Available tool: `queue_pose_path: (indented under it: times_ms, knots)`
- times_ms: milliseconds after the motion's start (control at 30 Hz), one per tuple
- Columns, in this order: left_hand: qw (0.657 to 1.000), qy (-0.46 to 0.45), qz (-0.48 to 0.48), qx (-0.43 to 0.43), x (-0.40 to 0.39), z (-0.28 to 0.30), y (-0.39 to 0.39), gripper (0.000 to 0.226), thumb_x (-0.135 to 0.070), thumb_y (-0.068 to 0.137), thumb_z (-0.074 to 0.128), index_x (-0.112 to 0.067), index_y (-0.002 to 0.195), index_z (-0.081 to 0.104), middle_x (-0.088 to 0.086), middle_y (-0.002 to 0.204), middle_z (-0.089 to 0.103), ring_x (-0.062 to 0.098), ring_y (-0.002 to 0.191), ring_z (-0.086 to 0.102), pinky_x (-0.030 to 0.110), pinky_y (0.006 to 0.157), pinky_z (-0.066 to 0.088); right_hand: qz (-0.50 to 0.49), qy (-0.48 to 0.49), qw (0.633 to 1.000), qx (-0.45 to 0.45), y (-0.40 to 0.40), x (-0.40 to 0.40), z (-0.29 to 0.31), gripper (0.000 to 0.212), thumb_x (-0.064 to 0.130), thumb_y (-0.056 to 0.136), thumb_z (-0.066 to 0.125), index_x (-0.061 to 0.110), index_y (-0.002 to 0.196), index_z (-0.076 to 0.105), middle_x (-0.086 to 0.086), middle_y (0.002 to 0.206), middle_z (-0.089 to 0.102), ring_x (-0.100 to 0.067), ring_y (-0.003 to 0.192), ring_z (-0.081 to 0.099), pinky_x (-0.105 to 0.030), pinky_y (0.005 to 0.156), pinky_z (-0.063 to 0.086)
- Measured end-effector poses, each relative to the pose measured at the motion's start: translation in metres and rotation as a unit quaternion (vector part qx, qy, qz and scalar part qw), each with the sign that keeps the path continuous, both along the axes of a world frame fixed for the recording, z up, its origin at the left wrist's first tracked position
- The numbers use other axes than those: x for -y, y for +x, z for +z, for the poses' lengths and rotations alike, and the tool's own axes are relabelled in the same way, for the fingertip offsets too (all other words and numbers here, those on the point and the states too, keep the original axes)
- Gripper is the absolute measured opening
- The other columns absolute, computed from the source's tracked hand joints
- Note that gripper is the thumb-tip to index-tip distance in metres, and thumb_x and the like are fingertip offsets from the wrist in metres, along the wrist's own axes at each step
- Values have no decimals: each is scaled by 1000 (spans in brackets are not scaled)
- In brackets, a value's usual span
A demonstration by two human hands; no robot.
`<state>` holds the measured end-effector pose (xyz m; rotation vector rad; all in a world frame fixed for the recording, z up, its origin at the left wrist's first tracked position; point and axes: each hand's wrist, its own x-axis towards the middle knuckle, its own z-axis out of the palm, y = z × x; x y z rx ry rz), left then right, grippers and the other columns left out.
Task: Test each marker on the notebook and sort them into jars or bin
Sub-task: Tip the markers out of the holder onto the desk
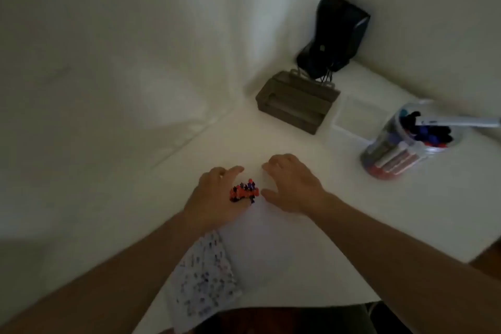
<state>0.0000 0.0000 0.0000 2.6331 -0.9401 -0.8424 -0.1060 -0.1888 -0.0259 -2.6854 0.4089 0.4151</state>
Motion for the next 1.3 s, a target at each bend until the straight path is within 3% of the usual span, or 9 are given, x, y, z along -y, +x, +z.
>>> queue_pose_path:
  times_ms: [233, 500, 633, 700, 833, 967, 1100, 1200, 1300]
  knots:
    - [963, -104, -2, 250, -23, -76, -20, 63, -67, 82, 55, -35, 136, 57, -4, 113, 49, 19, 100, 47, 39, 86, 45, 32, -71, 989, 126, -13, -6, -54, 75, 77, 93, 32, 29, 149, 49, -3, 161, 38, -34, 150, 26, -55, 124, 21]
    - [947, -184, -17, 263, -20, -83, -21, 85, -77, 73, 55, -42, 147, 37, -18, 105, 48, 9, 94, 46, 30, 82, 42, 40, -93, 981, 165, -18, -12, -53, 77, 80, 87, 38, 43, 154, 31, 11, 161, 30, -22, 150, 18, -43, 125, 19]
    - [948, -182, -25, 260, -17, -75, -30, 57, -77, 71, 55, -46, 119, 49, -17, 102, 52, 10, 94, 50, 34, 85, 47, 47, -105, 973, 202, -24, -18, -51, 70, 73, 92, 44, 36, 151, 44, 8, 155, 44, -19, 144, 34, -38, 119, 28]
    - [947, -165, -27, 276, -20, -72, -36, 51, -79, 73, 50, -46, 112, 56, -14, 105, 54, 13, 98, 51, 37, 89, 48, 40, -113, 971, 208, -29, -24, -49, 67, 69, 95, 45, 32, 152, 45, 4, 154, 46, -21, 142, 38, -37, 117, 29]
    - [965, -120, -33, 232, -30, -67, -54, 65, -82, 69, 46, -50, 124, 53, -10, 124, 51, 17, 115, 46, 39, 101, 42, -40, -76, 978, 188, -59, -40, -42, 89, 76, 92, 46, 31, 163, 16, -4, 164, 33, -28, 148, 33, -43, 119, 32]
    - [966, -80, -113, 220, -43, -66, -89, 86, -90, 68, 45, -50, 144, 40, -12, 146, 39, 16, 127, 38, 39, 109, 34, -26, -86, 980, 175, -116, -53, -46, 80, 69, 96, 46, 32, 162, 23, 2, 166, 30, -23, 151, 28, -40, 120, 26]
    - [946, -15, -150, 286, -53, -71, -128, 102, -92, 74, 25, -40, 161, 12, -3, 166, 12, 25, 150, 11, 44, 124, 12, -22, -79, 984, 161, -160, -41, -49, 75, 69, 95, 51, 35, 159, 33, 10, 167, 28, -15, 152, 26, -36, 123, 23]
    - [936, -31, -123, 327, -55, -68, -151, 89, -78, 84, 27, -40, 161, 4, 0, 168, 10, 27, 152, 9, 48, 126, 6, -77, 14, 968, 238, -174, -25, -42, 50, 51, 93, 69, 38, 140, 58, 14, 143, 56, -9, 132, 52, -30, 115, 39]
    - [951, 14, -137, 276, -57, -74, -159, 96, -92, 77, 12, -46, 159, -4, -2, 171, -1, 27, 156, 0, 56, 125, -3, -225, 72, 872, 429, -186, 9, -37, 19, 30, 86, 83, 39, 97, 70, 17, 98, 71, -7, 93, 69, -28, 84, 57]
